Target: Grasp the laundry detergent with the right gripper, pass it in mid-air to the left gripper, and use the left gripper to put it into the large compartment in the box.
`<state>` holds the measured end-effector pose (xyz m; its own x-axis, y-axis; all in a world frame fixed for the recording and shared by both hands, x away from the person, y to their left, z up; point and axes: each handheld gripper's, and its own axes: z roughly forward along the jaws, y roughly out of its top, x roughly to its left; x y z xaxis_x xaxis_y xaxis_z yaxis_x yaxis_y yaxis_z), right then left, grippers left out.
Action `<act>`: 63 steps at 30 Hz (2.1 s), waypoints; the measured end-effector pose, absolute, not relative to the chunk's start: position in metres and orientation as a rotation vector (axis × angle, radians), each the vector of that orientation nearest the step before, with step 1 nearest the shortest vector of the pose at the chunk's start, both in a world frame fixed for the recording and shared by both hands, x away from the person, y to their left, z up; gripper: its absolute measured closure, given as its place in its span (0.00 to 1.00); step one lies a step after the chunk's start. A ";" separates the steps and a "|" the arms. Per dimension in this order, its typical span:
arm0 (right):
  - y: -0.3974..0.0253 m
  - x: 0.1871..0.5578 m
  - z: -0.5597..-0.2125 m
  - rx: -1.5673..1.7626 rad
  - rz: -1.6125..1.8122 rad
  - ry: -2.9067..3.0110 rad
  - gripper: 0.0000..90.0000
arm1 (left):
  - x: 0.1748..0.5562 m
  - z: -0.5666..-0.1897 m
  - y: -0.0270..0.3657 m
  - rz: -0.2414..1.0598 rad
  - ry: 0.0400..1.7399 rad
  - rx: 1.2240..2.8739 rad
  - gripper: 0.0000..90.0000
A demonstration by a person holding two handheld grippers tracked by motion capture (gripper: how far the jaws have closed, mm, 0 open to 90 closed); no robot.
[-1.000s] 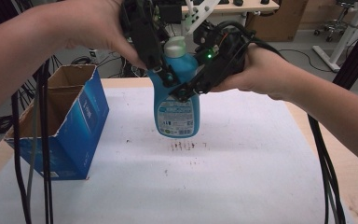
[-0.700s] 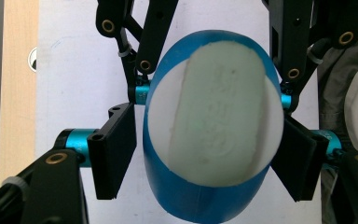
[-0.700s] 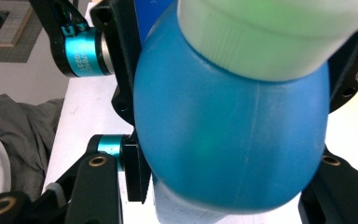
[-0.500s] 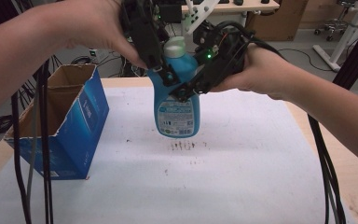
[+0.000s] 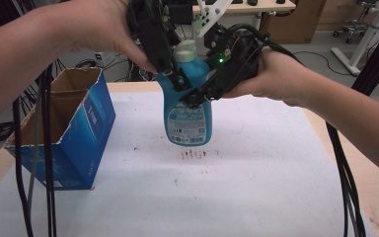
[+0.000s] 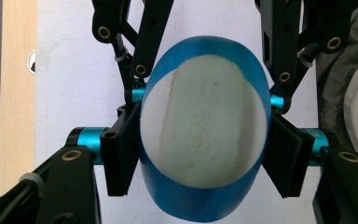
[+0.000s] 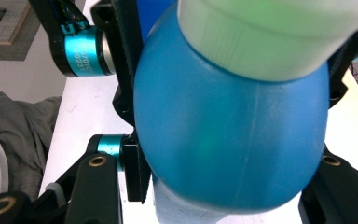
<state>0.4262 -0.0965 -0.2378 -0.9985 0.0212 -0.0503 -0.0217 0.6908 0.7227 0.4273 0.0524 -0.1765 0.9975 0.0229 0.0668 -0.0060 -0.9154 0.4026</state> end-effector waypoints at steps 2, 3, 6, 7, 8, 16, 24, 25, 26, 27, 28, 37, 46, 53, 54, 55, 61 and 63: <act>-0.097 0.426 -0.238 0.002 1.218 2.835 0.50 | 0.427 -0.176 0.052 0.100 0.015 2.725 0.41; -0.097 0.427 -0.238 0.004 1.217 2.835 0.50 | 0.427 -0.176 0.052 0.099 0.017 2.724 0.41; -0.097 0.427 -0.238 0.003 1.216 2.835 0.50 | 0.427 -0.176 0.052 0.099 0.010 2.729 0.41; -0.097 0.427 -0.238 0.001 1.216 2.836 0.50 | 0.427 -0.177 0.052 0.100 0.009 2.731 0.41; -0.097 0.427 -0.238 0.000 1.214 2.837 0.50 | 0.427 -0.177 0.052 0.100 0.010 2.732 0.41; -0.098 0.427 -0.238 0.007 1.220 2.838 0.49 | 0.428 -0.176 0.052 0.097 0.007 2.722 0.42; -0.100 0.429 -0.241 0.064 1.246 2.847 0.31 | 0.428 -0.179 0.054 0.111 0.021 2.748 0.42; -0.100 0.429 -0.243 0.067 1.237 2.849 0.30 | 0.428 -0.178 0.056 0.108 0.028 2.746 0.42; -0.101 0.429 -0.244 0.067 1.235 2.859 0.26 | 0.428 -0.177 0.057 0.106 0.031 2.746 0.42; -0.101 0.429 -0.246 0.072 1.231 2.857 0.23 | 0.428 -0.176 0.058 0.108 0.036 2.744 0.42; -0.102 0.429 -0.246 0.091 1.218 2.863 0.23 | 0.428 -0.176 0.060 0.105 0.045 2.742 0.42; -0.127 0.434 -0.253 0.273 0.994 2.844 0.23 | 0.426 -0.162 0.090 0.143 0.206 2.705 0.42; -0.170 0.443 -0.271 0.434 0.786 2.878 0.23 | 0.423 -0.147 0.135 0.210 0.444 2.666 0.42; -0.206 0.449 -0.272 0.549 0.739 2.867 0.23 | 0.418 -0.130 0.176 0.278 0.627 2.594 0.42; -0.211 0.449 -0.273 0.567 0.724 2.866 0.23 | 0.416 -0.127 0.183 0.291 0.665 2.579 0.42; -0.217 0.450 -0.273 0.582 0.705 2.854 0.23 | 0.416 -0.125 0.187 0.301 0.686 2.569 0.42; -0.245 0.452 -0.272 0.676 0.682 2.818 0.23 | 0.411 -0.117 0.217 0.354 0.830 2.525 0.42; -0.253 0.453 -0.272 0.697 0.680 2.807 0.23 | 0.408 -0.115 0.232 0.387 0.905 2.507 0.42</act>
